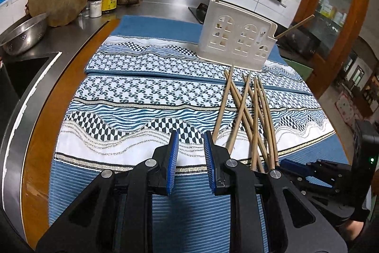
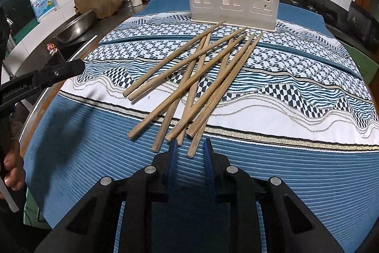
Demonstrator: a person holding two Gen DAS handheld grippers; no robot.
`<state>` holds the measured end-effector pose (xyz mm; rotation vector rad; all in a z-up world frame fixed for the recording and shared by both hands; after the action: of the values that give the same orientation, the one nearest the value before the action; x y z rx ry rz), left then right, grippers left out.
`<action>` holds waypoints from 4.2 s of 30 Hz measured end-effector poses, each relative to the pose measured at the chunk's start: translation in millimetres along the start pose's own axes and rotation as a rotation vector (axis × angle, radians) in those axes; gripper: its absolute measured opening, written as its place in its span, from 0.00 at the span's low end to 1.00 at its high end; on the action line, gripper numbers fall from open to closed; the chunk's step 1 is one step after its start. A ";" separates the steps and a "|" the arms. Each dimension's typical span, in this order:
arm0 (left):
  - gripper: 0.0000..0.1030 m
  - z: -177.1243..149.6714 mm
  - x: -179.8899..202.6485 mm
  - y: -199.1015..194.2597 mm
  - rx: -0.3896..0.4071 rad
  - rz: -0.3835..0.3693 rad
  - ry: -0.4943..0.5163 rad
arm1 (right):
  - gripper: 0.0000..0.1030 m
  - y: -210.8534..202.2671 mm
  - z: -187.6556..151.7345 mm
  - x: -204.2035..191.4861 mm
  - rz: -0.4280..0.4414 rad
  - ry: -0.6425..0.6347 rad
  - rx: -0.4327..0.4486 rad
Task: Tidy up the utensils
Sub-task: 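Move both open grippers back down to the chopsticks on the cloth, then grasp a chopstick with the right gripper while the left gripper grasps another, then lift both held chopsticks and carry them above the white caddy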
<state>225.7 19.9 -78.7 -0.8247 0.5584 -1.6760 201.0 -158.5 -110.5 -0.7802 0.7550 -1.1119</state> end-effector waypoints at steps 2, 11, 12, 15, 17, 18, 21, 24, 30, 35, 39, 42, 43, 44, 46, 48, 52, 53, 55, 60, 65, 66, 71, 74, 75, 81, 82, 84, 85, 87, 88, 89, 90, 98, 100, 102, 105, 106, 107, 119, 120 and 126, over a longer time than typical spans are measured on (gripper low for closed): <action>0.22 -0.7 -2.2 2.4 -0.007 -0.002 -0.009 | 0.22 0.6 1.5 -0.6 -0.007 -0.004 0.004; 0.22 -4.0 -1.2 9.2 -0.028 -0.029 -0.020 | 0.18 3.8 8.9 6.6 -0.020 0.026 0.021; 0.22 -4.6 0.5 10.9 -0.033 -0.035 -0.014 | 0.16 2.9 8.7 10.1 -0.019 0.036 0.022; 0.22 -7.0 6.5 16.1 -0.047 -0.048 -0.003 | 0.14 0.5 7.2 17.9 -0.022 0.056 0.027; 0.22 -8.9 10.7 19.1 -0.056 -0.062 0.004 | 0.09 -1.9 6.6 22.7 -0.022 0.068 0.031; 0.22 -9.6 13.9 20.8 -0.060 -0.064 0.012 | 0.09 -2.8 6.3 25.6 -0.029 0.070 0.033; 0.22 -11.3 20.6 25.4 -0.073 -0.079 0.031 | 0.08 -2.2 4.4 33.6 -0.026 0.089 0.030; 0.22 -11.4 28.6 31.2 -0.086 -0.095 0.062 | 0.08 -2.3 4.3 37.4 -0.024 0.102 0.032; 0.21 -9.7 43.6 49.3 -0.124 -0.106 0.138 | 0.09 -0.5 6.9 36.3 -0.029 0.100 0.033; 0.21 -5.3 52.9 62.1 -0.138 -0.102 0.204 | 0.10 3.8 9.8 38.6 -0.030 0.114 0.029; 0.21 -1.2 55.0 72.0 -0.156 -0.101 0.210 | 0.10 4.3 9.3 35.9 -0.057 0.086 0.033; 0.21 -1.1 58.9 75.0 -0.159 -0.104 0.234 | 0.10 4.0 8.7 36.4 -0.056 0.086 0.034; 0.21 -1.3 61.1 75.7 -0.160 -0.109 0.245 | 0.10 3.7 8.4 37.9 -0.056 0.088 0.035; 0.21 -1.3 62.1 76.5 -0.159 -0.106 0.251 | 0.10 3.1 8.3 39.6 -0.057 0.092 0.035; 0.21 -0.3 62.9 79.0 -0.162 -0.104 0.254 | 0.10 1.3 7.2 44.7 -0.056 0.104 0.036; 0.21 1.5 61.7 83.2 -0.173 -0.106 0.245 | 0.09 -0.2 5.4 49.2 -0.056 0.114 0.036; 0.21 3.1 62.5 86.6 -0.177 -0.107 0.242 | 0.09 -0.6 6.0 54.1 -0.042 0.132 0.032; 0.21 3.7 62.2 87.3 -0.178 -0.107 0.239 | 0.09 -0.2 6.5 53.8 -0.050 0.128 0.034; 0.21 4.3 61.8 88.1 -0.180 -0.107 0.228 | 0.09 1.3 7.9 51.5 -0.060 0.125 0.036; 0.22 3.3 64.0 89.7 -0.173 -0.108 0.248 | 0.09 3.4 10.3 50.0 -0.075 0.111 0.040; 0.21 4.3 66.4 90.5 -0.183 -0.096 0.244 | 0.09 2.8 10.7 51.1 -0.068 0.117 0.043; 0.21 3.8 69.4 90.8 -0.181 -0.079 0.262 | 0.09 2.4 10.8 51.0 -0.071 0.114 0.044; 0.12 6.1 67.6 91.5 -0.173 -0.075 0.232 | 0.09 -5.8 9.8 52.5 -0.082 0.111 0.065; 0.08 6.0 65.4 89.1 -0.162 -0.061 0.228 | 0.09 -14.6 11.5 52.8 -0.084 0.107 0.087; 0.07 6.1 65.8 85.8 -0.152 -0.060 0.229 | 0.09 -19.4 13.0 52.7 -0.087 0.103 0.099; 0.07 16.6 70.8 60.9 -0.084 -0.068 0.244 | 0.09 -55.8 27.6 49.7 -0.100 0.062 0.187; 0.07 19.4 72.4 55.8 -0.071 -0.069 0.248 | 0.08 -63.2 31.2 48.9 -0.106 0.051 0.204; 0.07 26.7 76.3 43.9 -0.039 -0.078 0.256 | 0.08 -80.6 41.1 48.3 -0.117 0.024 0.245; 0.07 30.7 78.2 38.1 -0.023 -0.079 0.264 | 0.08 -85.9 44.6 48.0 -0.120 0.016 0.257; 0.07 35.8 79.3 30.9 0.000 -0.075 0.272 | 0.08 -98.9 53.9 48.3 -0.125 0.001 0.285; 0.07 37.1 79.3 29.5 0.005 -0.076 0.271 | 0.08 -106.4 59.1 48.5 -0.124 -0.006 0.301; 0.07 37.6 78.1 29.2 0.000 -0.090 0.270 | 0.08 -111.0 61.1 49.5 -0.122 -0.009 0.310; 0.07 37.5 76.9 30.8 -0.006 -0.094 0.273 | 0.08 -116.9 64.8 50.9 -0.120 -0.014 0.321; 0.10 11.5 69.9 56.7 -0.090 -0.065 0.313 | 0.08 -136.3 81.8 49.7 -0.121 -0.045 0.356; 0.11 8.8 63.2 62.6 -0.098 -0.051 0.305 | 0.08 -137.8 82.8 48.7 -0.120 -0.050 0.360; 0.11 8.1 57.1 65.8 -0.098 -0.040 0.293 | 0.08 -138.1 84.1 47.1 -0.118 -0.057 0.360; 0.11 9.7 47.9 68.7 -0.092 -0.037 0.271 | 0.08 -137.0 85.3 44.5 -0.117 -0.067 0.360; 0.11 10.5 45.5 70.3 -0.095 -0.039 0.266 | 0.08 -136.8 85.5 43.9 -0.117 -0.069 0.360; 0.11 10.8 45.0 72.0 -0.099 -0.047 0.263 | 0.08 -136.7 85.9 42.9 -0.118 -0.072 0.360; 0.10 15.5 39.3 94.6 -0.162 -0.038 0.260 | 0.08 -136.7 93.9 44.6 -0.132 -0.090 0.360; 0.10 14.2 39.7 95.2 -0.157 -0.032 0.267 | 0.08 -136.8 94.5 45.0 -0.134 -0.091 0.360; 0.10 13.5 39.0 95.8 -0.151 -0.038 0.246 | 0.08 -133.7 98.3 46.1 -0.136 -0.096 0.352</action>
<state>291.7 -41.7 -131.0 -0.7438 0.8516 -1.7993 232.0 -220.1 47.4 -0.5866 0.4135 -1.2778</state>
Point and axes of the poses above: each gripper's, at about its wrist camera, not at the fingertips, and y roughly the way its jaws point, x to its right, z to its top, the point moved 4 cm from there along y, roughly the way its jaws point, and after that the axes turned 3 degrees about -x, right-handed, at the moved point
